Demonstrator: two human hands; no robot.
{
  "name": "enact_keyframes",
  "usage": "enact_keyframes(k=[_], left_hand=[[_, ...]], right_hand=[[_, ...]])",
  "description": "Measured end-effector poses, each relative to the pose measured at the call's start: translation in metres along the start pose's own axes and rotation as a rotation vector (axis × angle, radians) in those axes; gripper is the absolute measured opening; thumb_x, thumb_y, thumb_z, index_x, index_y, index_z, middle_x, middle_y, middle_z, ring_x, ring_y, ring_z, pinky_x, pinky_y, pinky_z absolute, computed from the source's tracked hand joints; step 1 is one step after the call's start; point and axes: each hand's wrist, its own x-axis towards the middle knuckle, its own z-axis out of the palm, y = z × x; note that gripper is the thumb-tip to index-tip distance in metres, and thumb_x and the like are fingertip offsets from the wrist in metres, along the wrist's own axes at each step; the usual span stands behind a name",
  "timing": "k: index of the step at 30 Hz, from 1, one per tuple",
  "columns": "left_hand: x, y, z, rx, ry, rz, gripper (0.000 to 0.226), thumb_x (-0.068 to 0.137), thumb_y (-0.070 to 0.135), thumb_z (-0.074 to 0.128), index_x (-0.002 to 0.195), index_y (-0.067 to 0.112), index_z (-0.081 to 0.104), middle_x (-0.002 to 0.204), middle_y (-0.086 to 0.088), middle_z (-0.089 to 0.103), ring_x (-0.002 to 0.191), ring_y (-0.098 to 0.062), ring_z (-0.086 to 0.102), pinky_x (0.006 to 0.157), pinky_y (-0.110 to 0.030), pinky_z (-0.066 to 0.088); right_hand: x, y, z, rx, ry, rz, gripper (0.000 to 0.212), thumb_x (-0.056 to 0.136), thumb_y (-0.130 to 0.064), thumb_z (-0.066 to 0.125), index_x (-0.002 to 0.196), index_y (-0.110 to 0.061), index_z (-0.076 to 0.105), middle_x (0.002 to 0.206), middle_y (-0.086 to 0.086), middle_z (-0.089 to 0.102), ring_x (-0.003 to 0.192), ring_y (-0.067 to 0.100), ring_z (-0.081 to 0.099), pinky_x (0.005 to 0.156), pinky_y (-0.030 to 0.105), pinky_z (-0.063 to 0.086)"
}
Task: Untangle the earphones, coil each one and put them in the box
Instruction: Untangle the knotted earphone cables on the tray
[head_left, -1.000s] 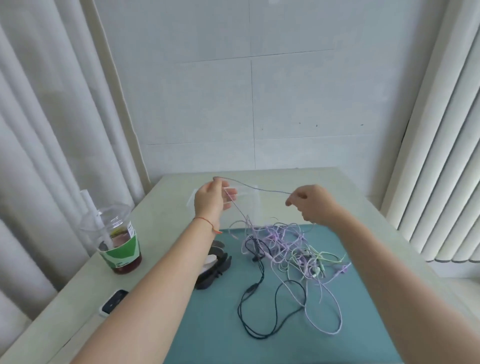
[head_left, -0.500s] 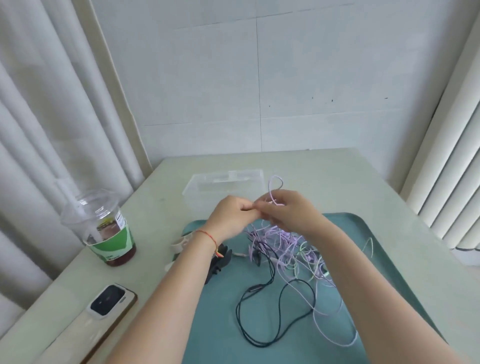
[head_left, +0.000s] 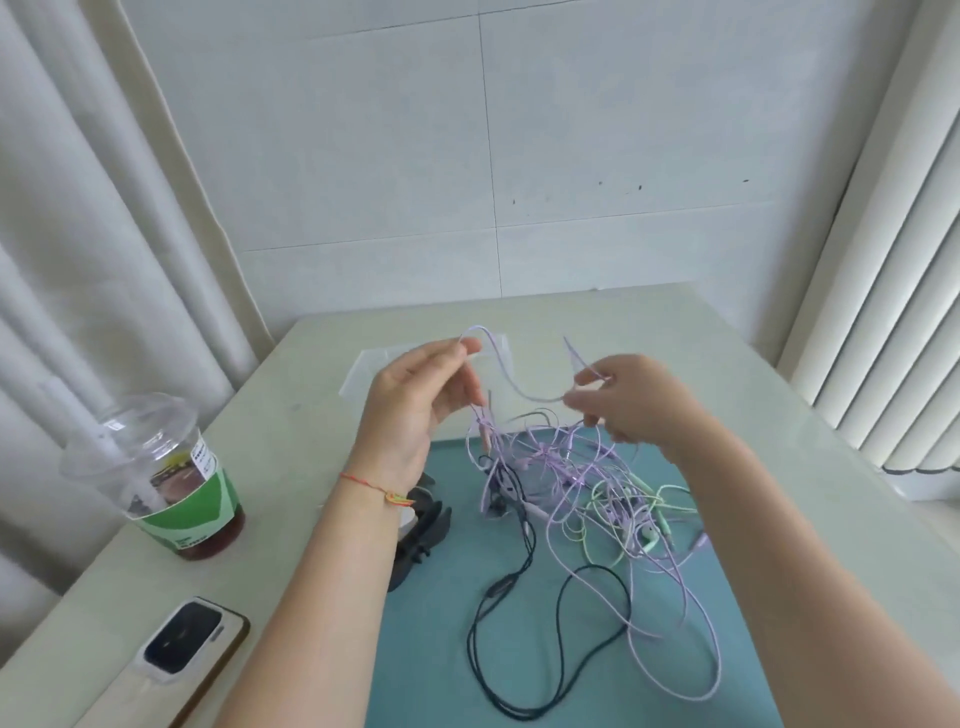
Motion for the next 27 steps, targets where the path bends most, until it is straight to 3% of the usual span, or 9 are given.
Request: enact_keyframes(k=[3,6,9,12,14,17,19,23,27], left_hand=[[0.002,-0.004,-0.004,0.359,0.057,0.002,0.012,0.092,0.018,0.064,0.093,0.018,0.076,0.061,0.002,0.062,0.053,-0.019,0.055,0.06,-0.033,0.056],[0.001,-0.01,-0.003,0.696,-0.008,-0.06,0.01,0.089,0.026,0.068,0.092,0.025,0.077,0.081,0.0,0.073,0.051,-0.018,0.058,0.054,-0.028,0.054],[-0.003,-0.009,0.006,0.683,-0.184,-0.127,0.012,0.09,0.026,0.067,0.093,0.022,0.077,0.063,0.013,0.065,0.046,-0.011,0.047,0.05,-0.024,0.044],[-0.006,-0.004,0.014,0.618,-0.221,-0.127,0.014,0.093,0.025,0.064,0.086,0.019,0.075,0.047,0.013,0.048,0.045,-0.011,0.042,0.053,-0.025,0.042],[-0.006,-0.004,0.014,0.626,-0.21,-0.144,0.018,0.094,0.025,0.061,0.081,0.016,0.072,0.047,0.009,0.045,0.045,-0.01,0.043,0.057,-0.027,0.043],[-0.005,-0.006,0.012,0.652,-0.244,-0.174,0.023,0.093,0.028,0.06,0.082,0.011,0.069,0.055,0.0,0.052,0.051,-0.012,0.048,0.065,-0.03,0.043],[-0.004,-0.009,0.01,0.658,-0.266,-0.186,0.019,0.092,0.023,0.061,0.082,0.009,0.069,0.059,-0.001,0.06,0.056,-0.014,0.054,0.07,-0.031,0.046],[-0.001,-0.02,0.003,0.827,-0.274,-0.179,0.013,0.089,0.02,0.065,0.081,0.013,0.073,0.078,0.0,0.074,0.077,-0.016,0.069,0.086,-0.033,0.054],[0.0,-0.023,0.002,0.792,-0.215,-0.147,0.013,0.089,0.028,0.068,0.082,0.021,0.077,0.087,0.004,0.076,0.089,-0.013,0.069,0.09,-0.033,0.053]], right_hand=[[-0.011,-0.009,-0.007,-0.489,-0.13,0.036,0.078,0.076,-0.047,0.077,0.129,-0.004,0.039,0.111,0.009,0.06,0.091,0.023,0.061,0.077,0.037,0.05],[-0.023,-0.022,-0.013,-0.583,-0.036,-0.125,0.076,0.082,-0.042,0.072,0.139,-0.009,0.033,0.129,0.01,0.047,0.112,0.027,0.05,0.09,0.037,0.042],[-0.031,-0.035,-0.006,-0.374,0.052,-0.427,0.056,0.09,-0.018,0.061,0.142,-0.025,0.041,0.138,-0.005,0.05,0.124,0.013,0.048,0.098,0.023,0.035],[-0.034,-0.04,0.009,-0.294,-0.05,-0.513,0.033,0.093,-0.018,0.058,0.125,-0.026,0.057,0.118,-0.011,0.065,0.106,0.005,0.06,0.092,0.023,0.046],[-0.034,-0.041,0.015,-0.298,-0.086,-0.466,0.018,0.095,-0.025,0.057,0.113,-0.024,0.06,0.095,-0.007,0.069,0.079,0.005,0.064,0.071,0.025,0.051],[-0.029,-0.039,0.015,-0.338,-0.052,-0.404,0.008,0.094,-0.026,0.058,0.096,-0.021,0.064,0.07,-0.007,0.062,0.057,0.004,0.052,0.055,0.024,0.038],[-0.025,-0.039,0.014,-0.264,0.109,-0.405,0.008,0.093,-0.023,0.058,0.09,-0.02,0.065,0.066,-0.008,0.058,0.053,0.006,0.047,0.054,0.025,0.035],[-0.025,-0.043,-0.002,0.18,0.711,-0.482,0.007,0.096,-0.015,0.052,0.09,-0.015,0.057,0.054,-0.004,0.048,0.05,0.011,0.043,0.05,0.022,0.031],[-0.021,-0.034,-0.019,0.073,0.657,-0.31,0.008,0.093,-0.02,0.054,0.089,-0.017,0.06,0.054,-0.002,0.047,0.046,0.012,0.038,0.047,0.02,0.029]])
